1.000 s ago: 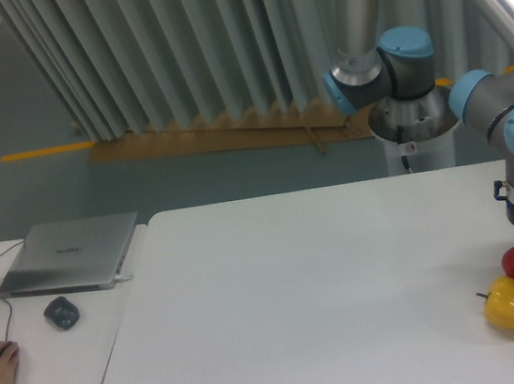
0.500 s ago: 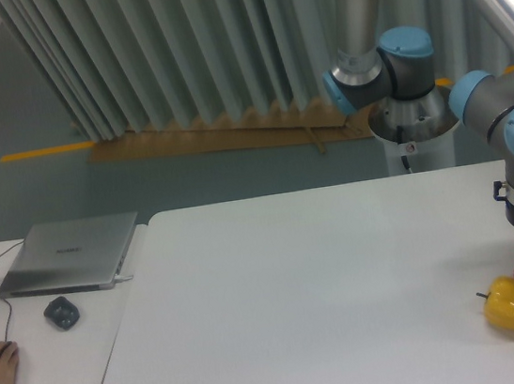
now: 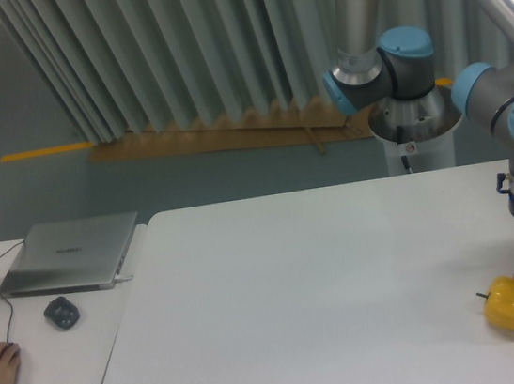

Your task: Place the red pepper on the table

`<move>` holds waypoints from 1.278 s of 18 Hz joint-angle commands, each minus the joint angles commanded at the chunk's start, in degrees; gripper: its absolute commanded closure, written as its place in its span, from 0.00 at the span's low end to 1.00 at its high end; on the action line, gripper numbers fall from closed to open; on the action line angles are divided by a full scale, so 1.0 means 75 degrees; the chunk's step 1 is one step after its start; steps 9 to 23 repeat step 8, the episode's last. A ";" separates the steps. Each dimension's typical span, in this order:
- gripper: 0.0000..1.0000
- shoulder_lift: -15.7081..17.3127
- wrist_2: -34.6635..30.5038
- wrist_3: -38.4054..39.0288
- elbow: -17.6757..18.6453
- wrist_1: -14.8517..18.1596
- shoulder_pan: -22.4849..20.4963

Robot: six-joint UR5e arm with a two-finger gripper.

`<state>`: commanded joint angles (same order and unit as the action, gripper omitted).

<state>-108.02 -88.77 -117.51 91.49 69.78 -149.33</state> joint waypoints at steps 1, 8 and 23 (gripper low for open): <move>0.00 0.0024 -0.0023 0.0000 0.0000 0.0012 0.0000; 0.00 0.0106 0.0012 0.0000 0.0012 0.0012 -0.0012; 0.00 0.0106 0.0012 0.0000 0.0012 0.0012 -0.0012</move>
